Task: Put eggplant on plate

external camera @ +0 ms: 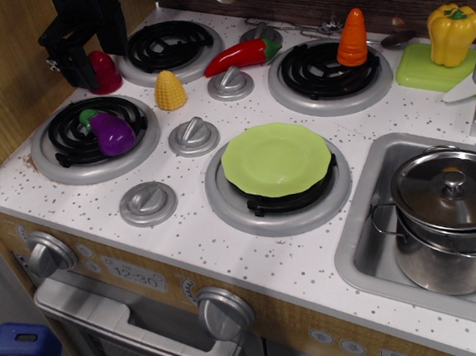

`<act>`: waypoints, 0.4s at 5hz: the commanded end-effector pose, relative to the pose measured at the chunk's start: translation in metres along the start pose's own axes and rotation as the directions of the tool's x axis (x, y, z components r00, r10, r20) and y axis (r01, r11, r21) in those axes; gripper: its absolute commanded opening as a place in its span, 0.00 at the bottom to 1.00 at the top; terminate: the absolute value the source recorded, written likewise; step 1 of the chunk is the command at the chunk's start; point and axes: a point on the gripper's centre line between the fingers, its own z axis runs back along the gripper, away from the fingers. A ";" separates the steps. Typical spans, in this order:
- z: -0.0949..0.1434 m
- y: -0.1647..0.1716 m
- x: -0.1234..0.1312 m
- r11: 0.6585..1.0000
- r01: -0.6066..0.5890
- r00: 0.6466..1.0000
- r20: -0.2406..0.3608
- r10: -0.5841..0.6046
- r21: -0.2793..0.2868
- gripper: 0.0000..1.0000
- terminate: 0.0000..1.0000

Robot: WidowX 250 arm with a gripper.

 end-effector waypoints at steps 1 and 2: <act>0.000 0.000 0.000 1.000 0.000 1.000 0.000 0.000 0.000 1.00 0.00; -0.004 -0.003 -0.001 0.997 0.071 0.997 0.003 -0.071 0.007 1.00 0.00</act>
